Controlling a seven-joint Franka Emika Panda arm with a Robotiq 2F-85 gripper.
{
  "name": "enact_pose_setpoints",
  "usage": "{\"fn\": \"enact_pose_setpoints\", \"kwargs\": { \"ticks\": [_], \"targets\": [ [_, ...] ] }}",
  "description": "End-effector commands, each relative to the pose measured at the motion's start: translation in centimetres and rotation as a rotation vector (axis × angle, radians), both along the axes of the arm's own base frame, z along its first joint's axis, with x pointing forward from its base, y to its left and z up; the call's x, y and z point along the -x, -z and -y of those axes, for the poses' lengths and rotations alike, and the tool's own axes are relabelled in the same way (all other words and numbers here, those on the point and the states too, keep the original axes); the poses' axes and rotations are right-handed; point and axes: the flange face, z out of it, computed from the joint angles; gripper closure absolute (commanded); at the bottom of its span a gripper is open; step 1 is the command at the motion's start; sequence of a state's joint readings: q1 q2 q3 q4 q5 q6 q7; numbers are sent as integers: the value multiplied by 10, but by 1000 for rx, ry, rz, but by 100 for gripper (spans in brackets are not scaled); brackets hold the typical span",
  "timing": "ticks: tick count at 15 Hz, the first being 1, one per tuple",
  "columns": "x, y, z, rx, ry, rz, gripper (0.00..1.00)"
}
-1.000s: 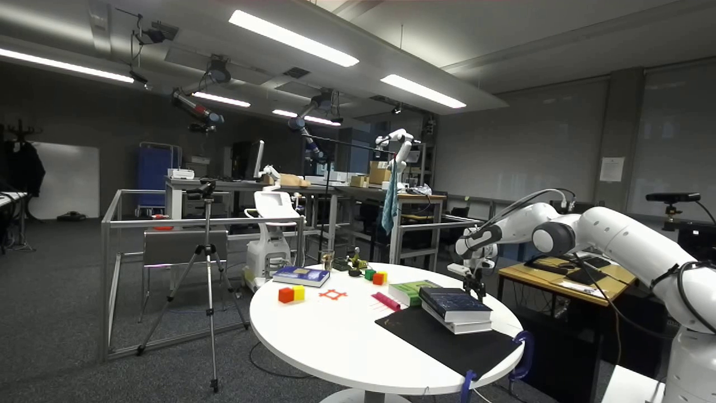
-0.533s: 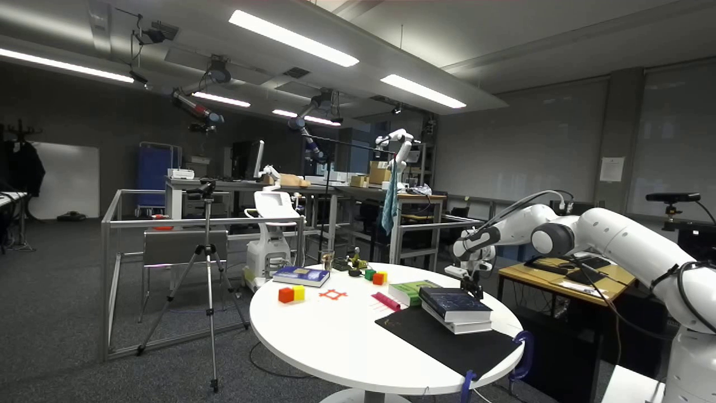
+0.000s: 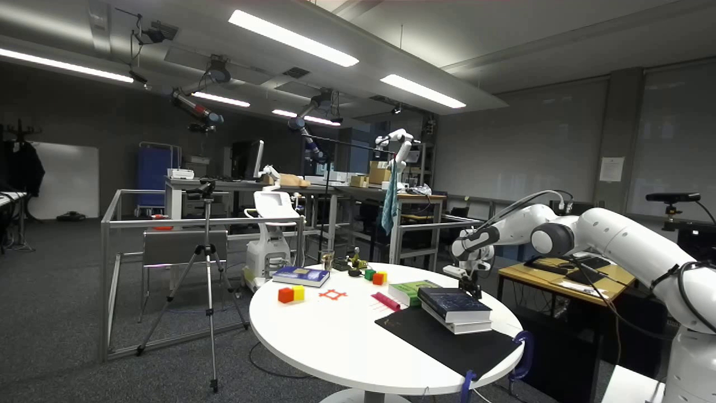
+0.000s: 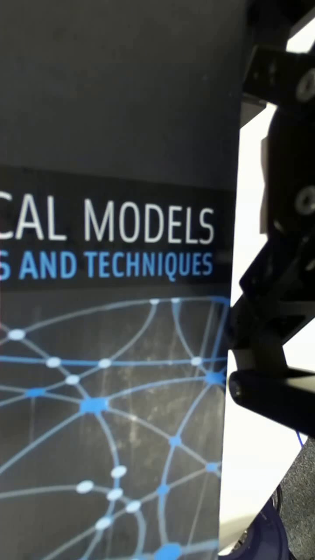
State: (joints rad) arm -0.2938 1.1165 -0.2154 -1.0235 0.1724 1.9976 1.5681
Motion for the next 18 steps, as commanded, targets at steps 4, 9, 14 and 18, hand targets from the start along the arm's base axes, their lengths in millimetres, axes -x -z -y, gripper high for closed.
{"fn": "enact_pose_setpoints", "kwargs": {
  "ticks": [4, 9, 14, 18],
  "targets": [
    [-5, -4, -17, -37, -22, -29, 0],
    [-1, -1, -19, -55, -51, -63, 0],
    [5, 0, -18, -82, -206, -108, 0],
    [6, 1, -18, -101, -259, -116, 0]
  ]
}}
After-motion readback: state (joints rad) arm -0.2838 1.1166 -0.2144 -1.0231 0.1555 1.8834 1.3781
